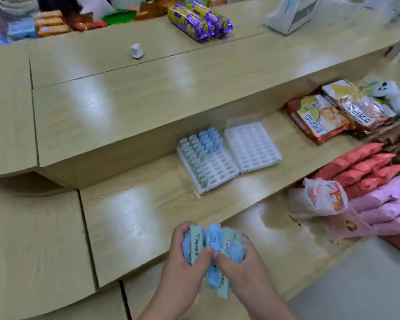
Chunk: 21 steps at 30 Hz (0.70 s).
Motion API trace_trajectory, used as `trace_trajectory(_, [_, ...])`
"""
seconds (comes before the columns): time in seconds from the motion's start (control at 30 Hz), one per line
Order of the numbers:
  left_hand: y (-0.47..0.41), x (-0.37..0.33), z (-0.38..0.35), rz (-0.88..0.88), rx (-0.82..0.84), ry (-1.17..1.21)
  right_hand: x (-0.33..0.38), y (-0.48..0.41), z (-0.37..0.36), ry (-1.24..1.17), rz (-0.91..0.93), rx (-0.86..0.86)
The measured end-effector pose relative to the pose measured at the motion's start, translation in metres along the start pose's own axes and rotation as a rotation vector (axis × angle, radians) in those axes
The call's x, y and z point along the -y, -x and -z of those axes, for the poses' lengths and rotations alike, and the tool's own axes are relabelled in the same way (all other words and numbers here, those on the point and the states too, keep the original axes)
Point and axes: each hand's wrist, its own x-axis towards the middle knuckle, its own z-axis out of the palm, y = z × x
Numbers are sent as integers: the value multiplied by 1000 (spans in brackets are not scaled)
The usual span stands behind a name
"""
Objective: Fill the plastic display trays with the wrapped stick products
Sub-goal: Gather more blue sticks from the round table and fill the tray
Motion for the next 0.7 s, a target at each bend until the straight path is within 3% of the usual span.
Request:
trace_trajectory(0.37, [-76,16,8,58,-473,26,41,-108,-37,227,-72,245])
trace_trajectory(0.53, [-112,24,44,54,-685,-79,45,-157,-88,362,68,356])
trace_trajectory(0.7, [-145,34,69,63,-789,-323,47,-191,-121,608,287,289])
